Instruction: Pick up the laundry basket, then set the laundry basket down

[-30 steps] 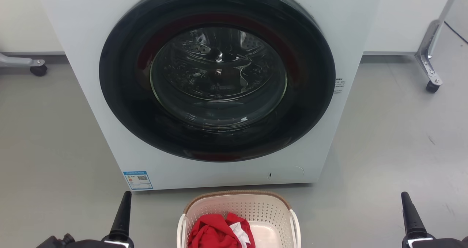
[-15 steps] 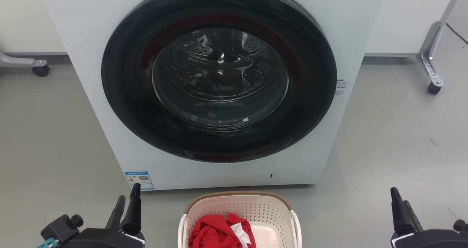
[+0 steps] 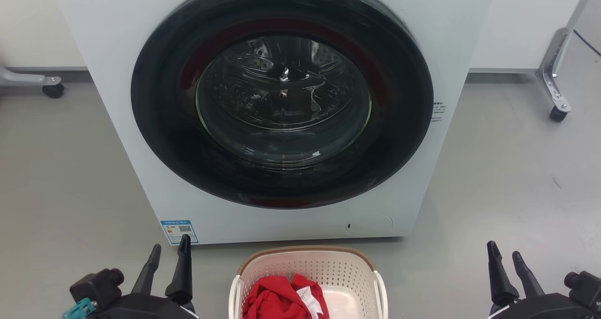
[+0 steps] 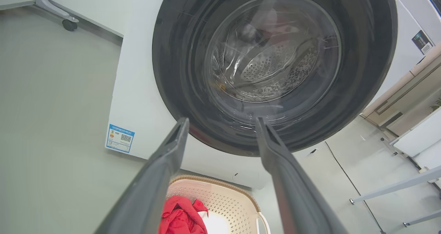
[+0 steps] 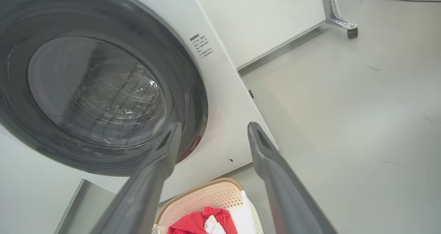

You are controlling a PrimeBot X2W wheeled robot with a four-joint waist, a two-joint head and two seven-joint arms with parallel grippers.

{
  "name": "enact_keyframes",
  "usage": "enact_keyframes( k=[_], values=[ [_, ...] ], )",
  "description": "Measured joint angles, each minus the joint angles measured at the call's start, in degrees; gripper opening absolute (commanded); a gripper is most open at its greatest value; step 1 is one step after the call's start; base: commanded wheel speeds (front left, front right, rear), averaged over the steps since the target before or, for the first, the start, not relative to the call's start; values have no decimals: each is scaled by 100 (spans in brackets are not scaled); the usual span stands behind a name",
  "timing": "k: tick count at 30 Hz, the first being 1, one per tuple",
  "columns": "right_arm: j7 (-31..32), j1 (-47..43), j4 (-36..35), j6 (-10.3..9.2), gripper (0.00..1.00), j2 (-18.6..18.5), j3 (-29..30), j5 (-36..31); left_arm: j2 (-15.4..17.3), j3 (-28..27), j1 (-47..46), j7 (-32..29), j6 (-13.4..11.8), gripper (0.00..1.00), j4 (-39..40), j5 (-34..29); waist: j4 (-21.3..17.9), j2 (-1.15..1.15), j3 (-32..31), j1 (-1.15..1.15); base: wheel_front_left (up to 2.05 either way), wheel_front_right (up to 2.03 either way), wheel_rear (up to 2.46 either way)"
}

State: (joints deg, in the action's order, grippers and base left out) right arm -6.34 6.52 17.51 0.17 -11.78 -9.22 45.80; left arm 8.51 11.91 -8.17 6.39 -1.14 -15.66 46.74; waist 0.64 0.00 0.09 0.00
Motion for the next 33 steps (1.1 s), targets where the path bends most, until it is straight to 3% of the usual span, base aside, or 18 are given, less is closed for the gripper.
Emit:
enact_keyframes(
  k=[33],
  values=[
    [-693,113,216,-422,100,-305,-721,-2493,57,676,-102,703,-501,100,-141,-2709,91,0,22,0,0,0,0]
  ],
)
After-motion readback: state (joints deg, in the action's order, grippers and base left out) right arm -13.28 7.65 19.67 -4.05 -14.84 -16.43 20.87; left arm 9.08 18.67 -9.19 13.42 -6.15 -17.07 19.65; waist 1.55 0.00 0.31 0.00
